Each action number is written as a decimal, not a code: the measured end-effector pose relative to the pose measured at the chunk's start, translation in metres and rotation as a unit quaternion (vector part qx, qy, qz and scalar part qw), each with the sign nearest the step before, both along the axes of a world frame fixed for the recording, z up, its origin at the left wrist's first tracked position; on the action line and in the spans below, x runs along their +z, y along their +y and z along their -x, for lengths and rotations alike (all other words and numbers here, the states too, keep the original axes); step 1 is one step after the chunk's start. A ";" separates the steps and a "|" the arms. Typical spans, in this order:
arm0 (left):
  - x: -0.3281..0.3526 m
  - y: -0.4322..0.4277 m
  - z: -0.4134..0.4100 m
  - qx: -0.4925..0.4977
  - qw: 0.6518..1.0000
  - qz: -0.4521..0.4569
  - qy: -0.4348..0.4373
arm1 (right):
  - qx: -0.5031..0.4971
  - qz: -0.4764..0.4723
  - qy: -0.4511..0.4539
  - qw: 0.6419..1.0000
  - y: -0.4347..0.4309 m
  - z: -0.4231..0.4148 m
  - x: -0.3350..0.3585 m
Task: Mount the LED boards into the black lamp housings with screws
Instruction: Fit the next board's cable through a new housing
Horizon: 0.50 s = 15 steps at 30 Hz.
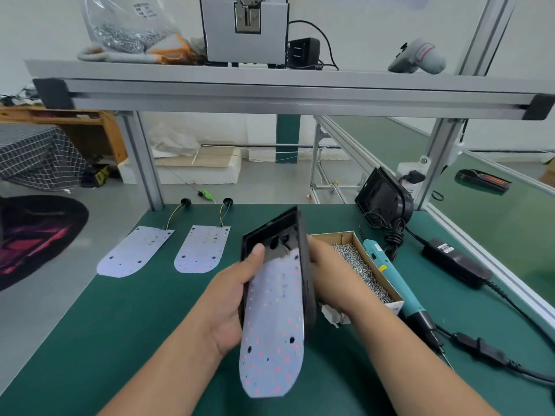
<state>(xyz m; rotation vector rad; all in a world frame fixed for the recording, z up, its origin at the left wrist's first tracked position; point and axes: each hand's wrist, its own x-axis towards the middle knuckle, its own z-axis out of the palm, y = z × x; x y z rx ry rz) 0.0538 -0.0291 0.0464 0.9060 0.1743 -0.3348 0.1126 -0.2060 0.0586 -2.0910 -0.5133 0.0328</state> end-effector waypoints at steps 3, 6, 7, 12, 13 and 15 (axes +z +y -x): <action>0.006 0.009 0.001 -0.014 0.994 0.099 -0.045 | -0.077 -0.090 0.002 0.993 -0.001 -0.007 -0.005; 0.005 0.011 0.002 -0.004 0.989 0.092 -0.114 | -0.127 -0.165 0.025 0.978 0.002 -0.011 -0.013; 0.004 0.010 0.003 -0.001 0.987 0.078 -0.138 | -0.136 -0.172 0.027 0.975 0.003 -0.012 -0.015; 0.007 0.013 0.005 -0.067 0.971 0.002 -0.230 | -0.146 -0.209 0.023 0.967 0.001 -0.017 -0.016; 0.007 0.015 0.005 -0.068 0.969 -0.024 -0.235 | -0.147 -0.226 0.029 0.963 0.001 -0.016 -0.016; 0.004 0.015 0.003 -0.046 0.967 -0.078 -0.236 | -0.171 -0.250 0.023 0.953 0.002 -0.019 -0.016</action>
